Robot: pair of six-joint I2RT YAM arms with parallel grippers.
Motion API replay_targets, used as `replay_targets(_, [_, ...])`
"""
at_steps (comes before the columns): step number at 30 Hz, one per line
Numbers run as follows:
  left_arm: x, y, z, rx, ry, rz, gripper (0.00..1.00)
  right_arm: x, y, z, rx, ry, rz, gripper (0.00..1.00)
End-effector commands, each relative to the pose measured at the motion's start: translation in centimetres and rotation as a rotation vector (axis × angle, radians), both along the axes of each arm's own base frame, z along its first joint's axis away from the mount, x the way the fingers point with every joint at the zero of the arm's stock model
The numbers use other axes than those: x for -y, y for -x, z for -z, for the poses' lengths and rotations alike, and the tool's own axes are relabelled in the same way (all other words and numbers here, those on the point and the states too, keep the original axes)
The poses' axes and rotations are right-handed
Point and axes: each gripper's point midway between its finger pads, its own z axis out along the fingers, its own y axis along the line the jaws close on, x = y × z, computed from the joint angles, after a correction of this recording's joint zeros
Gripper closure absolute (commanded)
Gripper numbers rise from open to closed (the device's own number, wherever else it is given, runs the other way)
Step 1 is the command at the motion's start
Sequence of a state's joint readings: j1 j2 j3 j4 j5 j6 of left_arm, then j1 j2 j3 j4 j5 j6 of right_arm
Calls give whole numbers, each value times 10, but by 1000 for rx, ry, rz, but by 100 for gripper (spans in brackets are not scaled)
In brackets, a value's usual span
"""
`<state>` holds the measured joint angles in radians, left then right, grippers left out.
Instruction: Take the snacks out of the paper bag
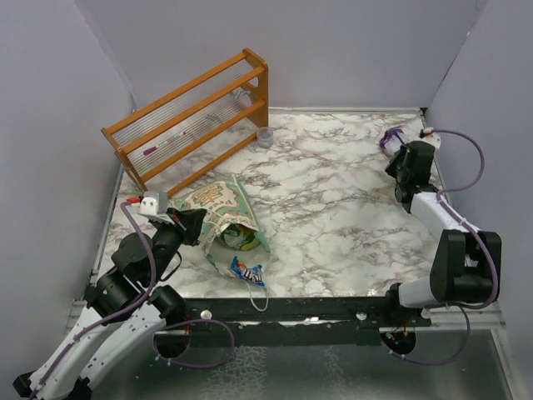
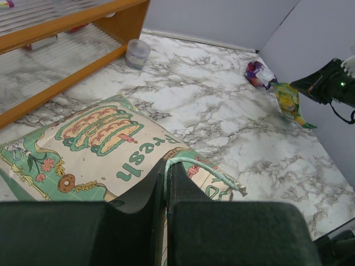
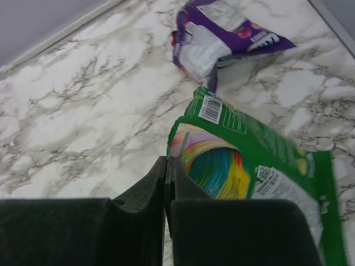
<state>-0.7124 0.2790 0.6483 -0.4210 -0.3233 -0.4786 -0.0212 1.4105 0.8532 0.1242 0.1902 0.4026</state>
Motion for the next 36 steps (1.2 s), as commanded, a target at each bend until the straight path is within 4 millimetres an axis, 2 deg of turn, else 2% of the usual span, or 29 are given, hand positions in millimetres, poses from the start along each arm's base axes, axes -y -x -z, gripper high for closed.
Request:
replay_targets(1, [-1, -1, -3, 25, 1, -2, 100, 46, 3, 32, 47, -177, 73, 99])
replay_targets(4, [0, 0, -3, 24, 0, 4, 100, 67, -1, 49, -2, -160, 118, 99])
replay_targets(7, [2, -1, -1, 21, -3, 10, 100, 66, -11, 57, -22, -146, 79, 99])
replay_targets(11, [3, -2, 0, 10, -5, 10, 100, 38, -19, 63, -21, -186, -90, 99])
replay_targets(14, [2, -3, 0, 10, -5, 3, 100, 11, -8, 70, -22, -263, -146, 99])
replay_targets(16, [1, -2, 0, 11, -3, -2, 100, 4, -2, 70, -9, -250, -158, 99])
replay_targets(18, [1, -3, 1, 10, -3, -4, 100, 7, -1, 71, -4, -223, -152, 99])
replay_targets(19, [1, -3, 1, 10, -3, -4, 100, 9, -2, 73, -15, -219, -142, 96])
replay_targets(21, [2, -3, 1, 8, -4, -2, 100, 10, -2, 76, -38, -224, -136, 75])
replay_targets(22, [2, -3, 2, 4, -7, -2, 100, 7, -1, 75, -43, -225, -154, 69])
replay_targets(26, [3, -4, 5, -7, -14, -3, 100, -8, 16, 48, 4, -216, -237, 47])
replay_targets(27, [3, -5, 5, -8, -14, -2, 100, -13, 22, 33, 32, -201, -272, 45])
replay_targets(29, [4, -5, 6, -13, -16, 1, 100, -23, 37, 15, 61, -200, -313, 39])
replay_targets(31, [5, -5, 7, -16, -18, 4, 100, -47, 57, 3, 112, -239, -412, 36])
replay_targets(34, [6, -6, 8, -20, -24, 5, 100, -117, 94, -9, 154, -276, -711, 31])
replay_targets(36, [7, -7, 10, -27, -31, 8, 100, -166, 123, -8, 128, -242, -899, 31])
